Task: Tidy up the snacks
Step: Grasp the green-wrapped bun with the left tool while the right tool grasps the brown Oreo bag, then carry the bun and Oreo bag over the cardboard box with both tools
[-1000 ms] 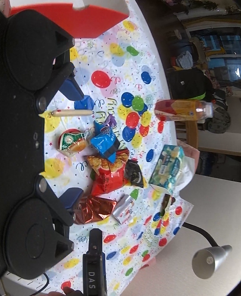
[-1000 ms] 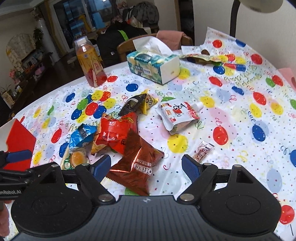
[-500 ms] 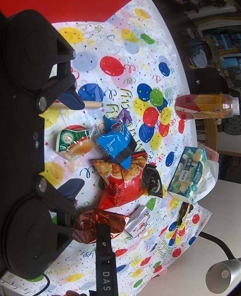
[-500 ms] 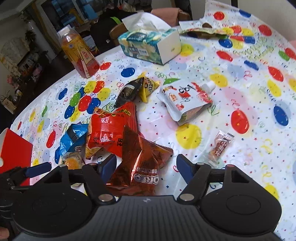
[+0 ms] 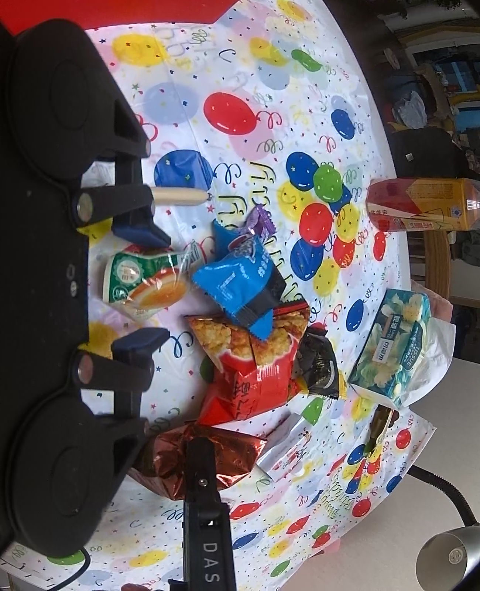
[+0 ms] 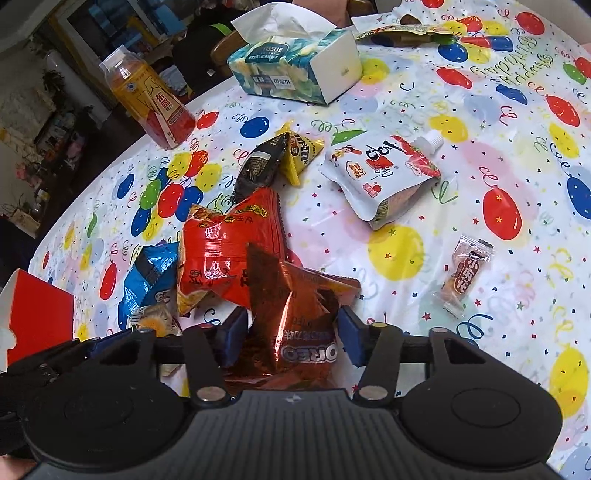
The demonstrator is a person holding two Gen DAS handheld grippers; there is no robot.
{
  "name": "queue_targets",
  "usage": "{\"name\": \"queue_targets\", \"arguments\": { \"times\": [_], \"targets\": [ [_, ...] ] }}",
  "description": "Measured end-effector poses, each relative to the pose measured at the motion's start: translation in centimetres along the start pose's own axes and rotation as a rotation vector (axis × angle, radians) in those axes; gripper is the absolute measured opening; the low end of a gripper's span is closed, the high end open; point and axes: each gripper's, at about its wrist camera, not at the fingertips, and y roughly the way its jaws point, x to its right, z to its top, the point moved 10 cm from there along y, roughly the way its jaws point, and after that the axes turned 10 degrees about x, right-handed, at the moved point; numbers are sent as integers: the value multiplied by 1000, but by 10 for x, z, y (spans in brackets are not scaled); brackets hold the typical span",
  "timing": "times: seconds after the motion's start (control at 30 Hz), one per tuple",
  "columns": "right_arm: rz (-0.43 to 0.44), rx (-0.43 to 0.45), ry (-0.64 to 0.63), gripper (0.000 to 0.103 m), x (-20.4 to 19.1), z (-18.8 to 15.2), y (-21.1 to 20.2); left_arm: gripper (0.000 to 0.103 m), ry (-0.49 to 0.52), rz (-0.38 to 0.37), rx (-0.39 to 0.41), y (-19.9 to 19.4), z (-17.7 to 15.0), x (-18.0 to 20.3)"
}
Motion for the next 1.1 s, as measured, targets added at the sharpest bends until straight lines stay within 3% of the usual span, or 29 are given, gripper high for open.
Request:
{"name": "queue_targets", "arguments": {
  "times": [0.1,0.33,0.73,1.1],
  "targets": [
    [0,0,9,43,0,0,-2,33,7,10,2,-1,0,-2],
    [-7,15,-17,35,-5,-3,-9,32,2,15,-4,-5,-2,-5],
    [-4,36,-64,33,-22,-14,-41,31,-29,-5,9,-38,-8,-11],
    [32,50,-115,33,-62,-23,-77,32,-40,-19,44,-86,-7,-19]
  ]
}}
